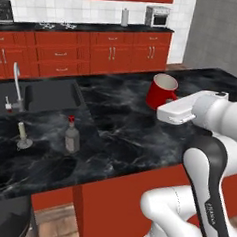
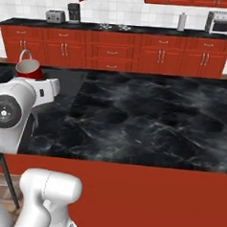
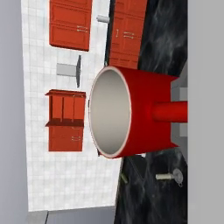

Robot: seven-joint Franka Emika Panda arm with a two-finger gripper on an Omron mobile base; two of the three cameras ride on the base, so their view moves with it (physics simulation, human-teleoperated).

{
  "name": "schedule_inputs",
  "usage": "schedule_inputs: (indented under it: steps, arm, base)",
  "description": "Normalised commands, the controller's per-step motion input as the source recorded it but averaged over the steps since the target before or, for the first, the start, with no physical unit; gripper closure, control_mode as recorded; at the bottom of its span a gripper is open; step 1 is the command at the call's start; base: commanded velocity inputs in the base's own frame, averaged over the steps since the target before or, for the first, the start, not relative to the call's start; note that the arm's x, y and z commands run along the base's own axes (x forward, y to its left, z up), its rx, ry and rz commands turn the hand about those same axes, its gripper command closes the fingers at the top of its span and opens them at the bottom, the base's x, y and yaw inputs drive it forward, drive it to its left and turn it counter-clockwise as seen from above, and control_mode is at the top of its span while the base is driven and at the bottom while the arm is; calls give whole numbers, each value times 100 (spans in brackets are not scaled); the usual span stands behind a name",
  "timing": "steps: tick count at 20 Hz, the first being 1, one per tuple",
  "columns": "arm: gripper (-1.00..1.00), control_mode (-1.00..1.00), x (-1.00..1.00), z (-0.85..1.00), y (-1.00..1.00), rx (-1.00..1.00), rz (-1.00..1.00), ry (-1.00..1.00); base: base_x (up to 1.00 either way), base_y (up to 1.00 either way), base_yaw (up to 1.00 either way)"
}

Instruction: Open the cabinet directly in front. Then move the liquor and the mug to the dining counter with the candle on it.

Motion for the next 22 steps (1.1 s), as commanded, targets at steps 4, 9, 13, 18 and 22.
schedule_inputs:
  steps: [4, 9, 13, 18, 22]
  arm:
    - [100, 100, 0, 0, 0, 0, 0, 0]
    - [100, 100, 0, 0, 0, 0, 0, 0]
    - [100, 100, 0, 0, 0, 0, 0, 0]
    - [100, -100, 0, -1, -3, 2, 0, 8]
    - [100, -100, 18, -18, -11, 7, 0, 48]
  base:
    - [77, 2, 0]
    - [64, 0, 0]
    - [16, 0, 0]
    - [0, 0, 0]
    - [0, 0, 0]
